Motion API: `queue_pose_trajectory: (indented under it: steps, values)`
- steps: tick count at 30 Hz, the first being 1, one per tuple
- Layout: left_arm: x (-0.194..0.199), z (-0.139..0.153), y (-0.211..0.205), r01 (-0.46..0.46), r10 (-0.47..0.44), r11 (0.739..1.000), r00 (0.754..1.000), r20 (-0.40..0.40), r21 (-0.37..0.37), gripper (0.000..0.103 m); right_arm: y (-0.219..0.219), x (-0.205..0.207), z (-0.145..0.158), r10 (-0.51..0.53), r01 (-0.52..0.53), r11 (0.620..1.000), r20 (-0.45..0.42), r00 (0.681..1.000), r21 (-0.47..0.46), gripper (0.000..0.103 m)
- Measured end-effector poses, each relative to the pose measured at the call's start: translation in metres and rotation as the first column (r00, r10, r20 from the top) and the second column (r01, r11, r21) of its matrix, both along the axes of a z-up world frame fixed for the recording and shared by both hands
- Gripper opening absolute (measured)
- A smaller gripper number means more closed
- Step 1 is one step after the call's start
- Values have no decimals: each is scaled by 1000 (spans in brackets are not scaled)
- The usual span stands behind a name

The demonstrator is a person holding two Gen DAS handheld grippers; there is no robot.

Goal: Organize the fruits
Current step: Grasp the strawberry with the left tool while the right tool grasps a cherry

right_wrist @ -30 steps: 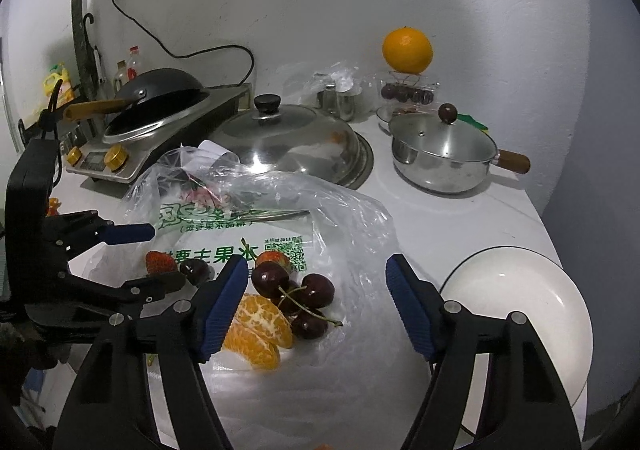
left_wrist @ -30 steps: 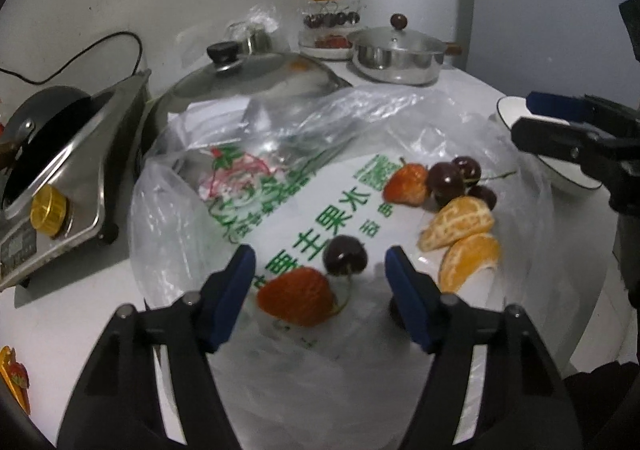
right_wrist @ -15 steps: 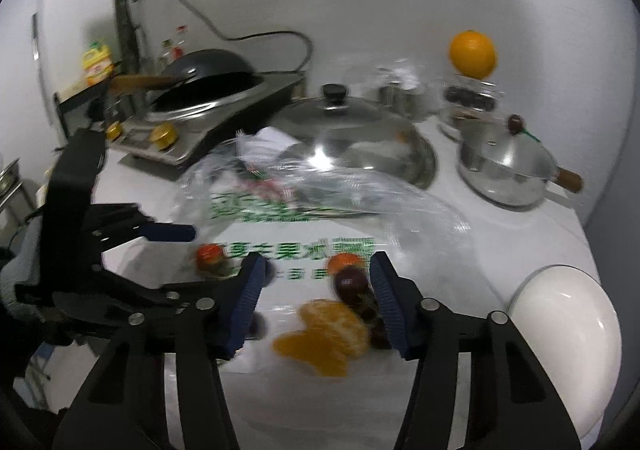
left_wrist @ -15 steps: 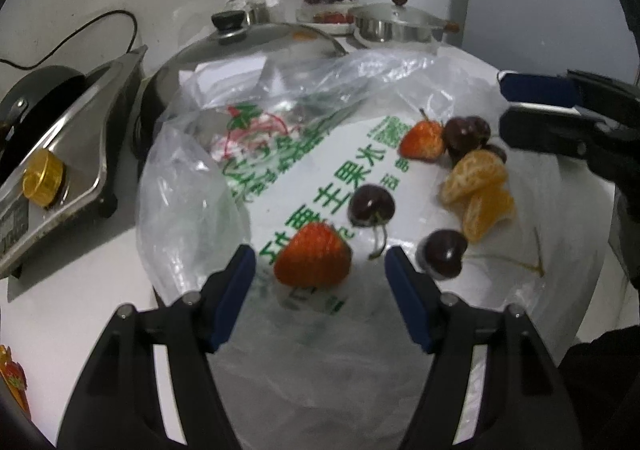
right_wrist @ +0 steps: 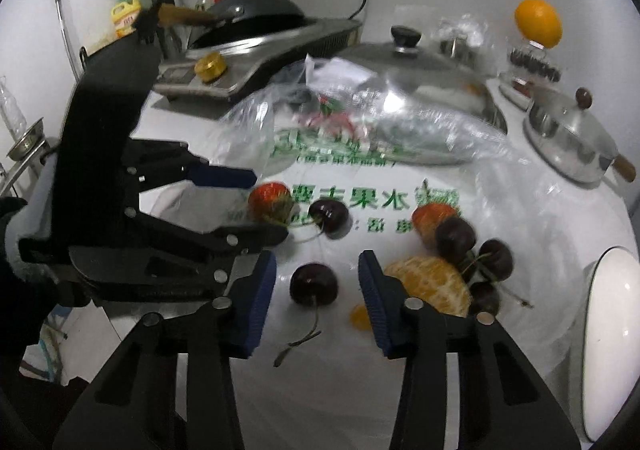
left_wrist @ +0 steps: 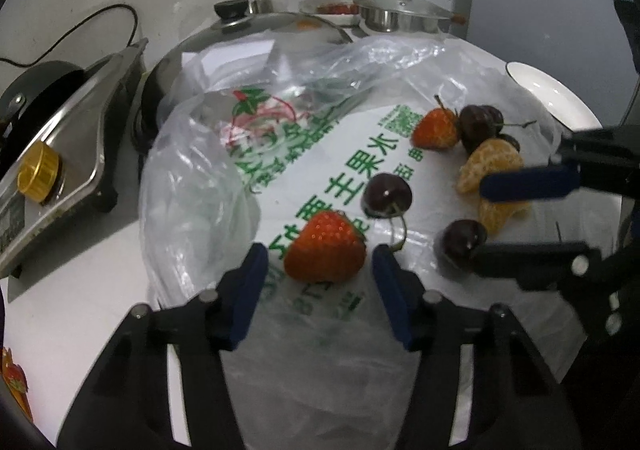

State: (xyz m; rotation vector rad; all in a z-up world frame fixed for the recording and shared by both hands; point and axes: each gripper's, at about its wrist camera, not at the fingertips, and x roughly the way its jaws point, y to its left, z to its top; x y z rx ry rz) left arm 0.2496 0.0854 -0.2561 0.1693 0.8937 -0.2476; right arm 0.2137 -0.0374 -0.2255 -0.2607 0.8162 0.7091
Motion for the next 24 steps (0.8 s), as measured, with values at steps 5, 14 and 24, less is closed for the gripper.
queue_pose_trajectory:
  steps: [5, 14, 24]
  values:
    - [1, 0, 1, -7, 6, 1000, 1000, -6, -17, 54, 6, -2, -9, 16, -17, 1000, -27, 999, -22, 41]
    - [2, 0, 0, 3, -3, 999, 1000, -11, -46, 45, 11, 2, -16, -5, 3, 997, -23, 1000, -75, 41]
    - [0, 1, 0, 5, -5, 999, 1000, -5, -46, 41, 14, 5, -22, -19, 16, 994, -32, 999, -105, 38]
